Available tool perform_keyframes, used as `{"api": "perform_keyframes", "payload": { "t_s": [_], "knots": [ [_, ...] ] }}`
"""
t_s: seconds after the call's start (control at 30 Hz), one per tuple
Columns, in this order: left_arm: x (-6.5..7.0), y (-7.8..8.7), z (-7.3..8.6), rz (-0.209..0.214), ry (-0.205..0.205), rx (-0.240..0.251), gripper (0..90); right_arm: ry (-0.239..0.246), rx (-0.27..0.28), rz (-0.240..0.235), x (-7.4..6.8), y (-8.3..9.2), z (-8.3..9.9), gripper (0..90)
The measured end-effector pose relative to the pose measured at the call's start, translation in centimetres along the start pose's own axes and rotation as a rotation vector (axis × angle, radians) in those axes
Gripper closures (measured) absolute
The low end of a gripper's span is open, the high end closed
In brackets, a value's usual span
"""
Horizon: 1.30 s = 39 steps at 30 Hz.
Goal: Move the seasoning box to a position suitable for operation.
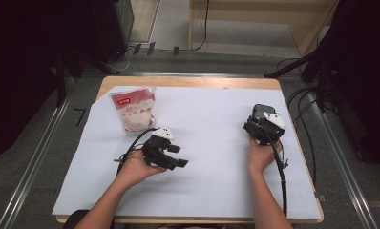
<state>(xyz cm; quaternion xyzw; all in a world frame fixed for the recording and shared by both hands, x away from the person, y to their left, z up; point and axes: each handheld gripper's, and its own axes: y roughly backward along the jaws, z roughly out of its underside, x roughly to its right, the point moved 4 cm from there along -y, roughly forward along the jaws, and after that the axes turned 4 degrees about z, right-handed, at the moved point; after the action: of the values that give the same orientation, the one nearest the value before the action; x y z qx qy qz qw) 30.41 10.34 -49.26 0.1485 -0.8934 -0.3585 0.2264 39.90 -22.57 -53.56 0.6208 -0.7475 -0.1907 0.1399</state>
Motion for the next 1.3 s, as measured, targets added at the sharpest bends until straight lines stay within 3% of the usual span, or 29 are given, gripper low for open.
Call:
{"api": "perform_keyframes", "payload": {
  "t_s": [0.3, 0.47, 0.53, 0.7, 1.0, 1.23, 1.3],
  "knots": [
    [-0.2, 0.1, 0.0, -0.005, 0.002, 0.001, 34.6, 0.020, -0.022, -0.073, 0.0, 0.8, -0.2, 15.6],
    [-0.3, 0.1, 0.0, -0.009, 0.013, 0.005, 34.6, 0.016, -0.006, -0.158, -0.3, 2.5, -1.0, 15.6],
    [-0.3, 0.1, 0.0, -0.012, 0.012, 0.005, 34.6, 0.043, 0.001, -0.184, -0.5, 3.2, -1.2, 15.6],
    [-0.4, 0.3, -0.1, -0.015, 0.014, 0.006, 34.6, 0.058, -0.001, -0.237, -1.1, 4.2, -1.1, 15.6],
    [-0.9, 0.7, 0.0, -0.032, 0.026, 0.015, 35.0, 0.121, -0.008, -0.363, -4.6, 6.9, 0.1, 15.6],
    [-1.4, 1.2, 0.1, -0.054, 0.036, 0.022, 35.3, 0.117, -0.041, -0.436, -7.3, 7.8, 1.2, 15.7],
    [-1.6, 1.4, 0.2, -0.059, 0.045, 0.025, 35.3, 0.140, -0.040, -0.462, -8.5, 8.3, 1.6, 15.6]
  ]
}}
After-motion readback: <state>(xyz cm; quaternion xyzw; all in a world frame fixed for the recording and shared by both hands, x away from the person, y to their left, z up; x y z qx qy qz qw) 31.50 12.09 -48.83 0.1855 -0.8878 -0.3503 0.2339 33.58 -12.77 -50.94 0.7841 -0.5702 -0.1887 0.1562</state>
